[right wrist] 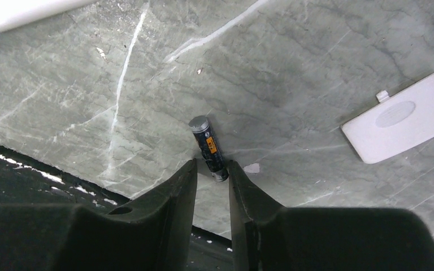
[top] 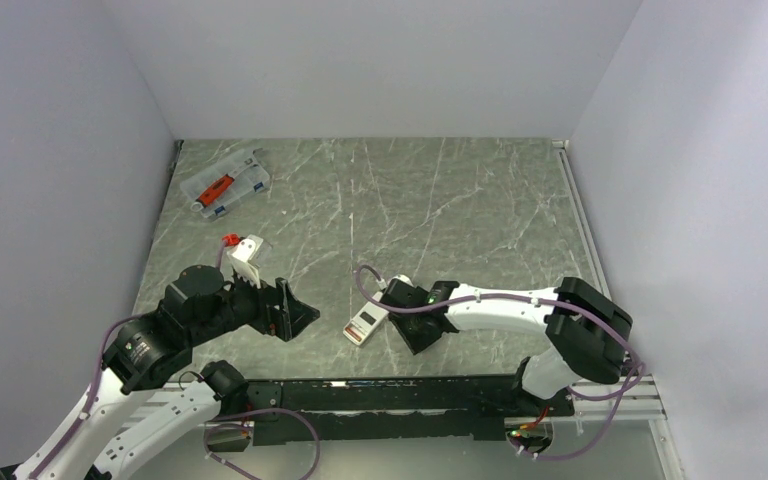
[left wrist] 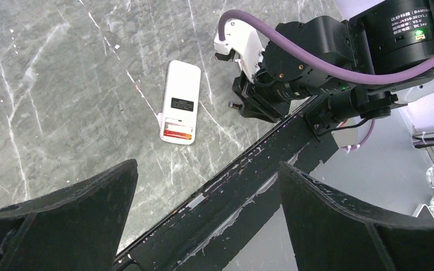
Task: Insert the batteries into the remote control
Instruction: Pick up the battery from the center of the board.
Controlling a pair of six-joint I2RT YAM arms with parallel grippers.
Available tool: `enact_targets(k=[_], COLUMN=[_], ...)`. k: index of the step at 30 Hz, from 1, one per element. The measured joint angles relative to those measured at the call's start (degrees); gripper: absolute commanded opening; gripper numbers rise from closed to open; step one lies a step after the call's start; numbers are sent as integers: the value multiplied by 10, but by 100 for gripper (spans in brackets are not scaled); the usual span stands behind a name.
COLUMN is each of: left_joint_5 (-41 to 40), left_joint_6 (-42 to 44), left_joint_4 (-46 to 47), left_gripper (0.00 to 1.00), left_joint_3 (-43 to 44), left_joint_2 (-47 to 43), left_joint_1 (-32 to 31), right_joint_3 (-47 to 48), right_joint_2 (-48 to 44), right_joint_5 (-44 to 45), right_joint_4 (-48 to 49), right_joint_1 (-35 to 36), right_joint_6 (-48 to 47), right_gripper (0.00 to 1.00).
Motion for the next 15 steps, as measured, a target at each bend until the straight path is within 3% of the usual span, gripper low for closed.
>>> enact_targets(k=[7, 15], left_joint_5=[0, 0], left_joint_6=[0, 0], left_joint_4=[0, 0], left_gripper=[99, 99], left_joint_3=[0, 0], left_joint_2=[0, 0], left_joint_1=[0, 0], right_joint_3=[0, 0], right_joint_2=[-1, -2], right_joint_5=[2, 6], right_joint_4=[-2, -5], right_joint_1=[4, 4], right_joint_6=[9, 18], right_gripper=[21, 5])
